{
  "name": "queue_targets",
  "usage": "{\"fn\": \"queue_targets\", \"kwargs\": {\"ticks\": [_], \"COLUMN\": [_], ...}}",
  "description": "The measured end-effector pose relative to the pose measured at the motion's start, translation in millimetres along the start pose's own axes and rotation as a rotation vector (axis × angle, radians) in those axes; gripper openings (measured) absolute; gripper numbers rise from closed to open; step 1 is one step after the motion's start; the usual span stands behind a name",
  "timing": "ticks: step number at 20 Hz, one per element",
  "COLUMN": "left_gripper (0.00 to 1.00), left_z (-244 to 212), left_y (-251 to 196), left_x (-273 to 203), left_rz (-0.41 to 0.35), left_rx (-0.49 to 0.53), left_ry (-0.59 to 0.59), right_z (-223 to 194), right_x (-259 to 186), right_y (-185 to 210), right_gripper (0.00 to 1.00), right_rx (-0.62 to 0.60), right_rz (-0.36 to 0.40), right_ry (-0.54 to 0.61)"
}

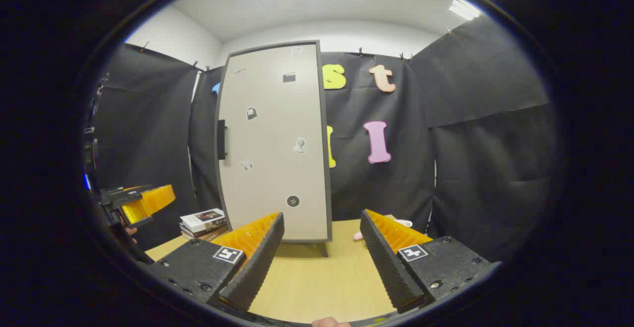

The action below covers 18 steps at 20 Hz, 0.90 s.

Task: Open the cabinet door with the right hand, grasp the bottle in the cabinet with the left hand and place it on the coaster, then close the cabinet door with the right hand.

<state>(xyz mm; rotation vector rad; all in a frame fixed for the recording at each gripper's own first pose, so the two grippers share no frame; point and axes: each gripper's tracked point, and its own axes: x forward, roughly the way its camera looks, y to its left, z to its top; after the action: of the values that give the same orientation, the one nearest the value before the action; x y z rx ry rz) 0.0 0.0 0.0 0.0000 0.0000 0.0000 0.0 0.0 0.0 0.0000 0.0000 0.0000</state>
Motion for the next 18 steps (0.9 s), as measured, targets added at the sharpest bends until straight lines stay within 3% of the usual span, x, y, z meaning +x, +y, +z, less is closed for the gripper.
{"fn": "queue_targets", "kwargs": {"ticks": [4, 5, 7, 8, 10, 18], "left_gripper": [0.94, 0.94, 0.94, 0.94, 0.94, 0.94], "left_z": [-0.4, -0.1, -0.2, -1.2, -3.0, -5.8], "left_y": [7.2, 8.5, 10.3, 10.1, 11.8, 14.7], "left_x": [-3.4, -3.6, -3.4, -2.7, -2.5, -0.8], "left_rz": [0.010, 0.013, 0.013, 0.009, 0.007, -0.002], "left_rx": [-0.004, -0.004, 0.001, 0.007, 0.012, 0.008], "left_ry": [-0.001, -0.004, -0.002, 0.001, 0.006, 0.015], "right_z": [0.8, 0.0, 0.1, -0.4, -0.1, -1.5], "right_x": [-1.0, -2.1, -1.9, -2.7, -3.3, -2.8], "right_y": [1.5, 1.9, 1.1, 1.2, 1.1, 1.3], "right_gripper": [0.94, 0.99, 0.94, 0.99, 0.94, 0.94], "right_rx": [-0.009, -0.008, 0.000, 0.001, 0.001, 0.002], "right_rz": [-0.010, -0.010, -0.010, -0.010, -0.013, -0.012], "right_ry": [-0.003, -0.007, -0.012, -0.011, -0.013, -0.005]}}
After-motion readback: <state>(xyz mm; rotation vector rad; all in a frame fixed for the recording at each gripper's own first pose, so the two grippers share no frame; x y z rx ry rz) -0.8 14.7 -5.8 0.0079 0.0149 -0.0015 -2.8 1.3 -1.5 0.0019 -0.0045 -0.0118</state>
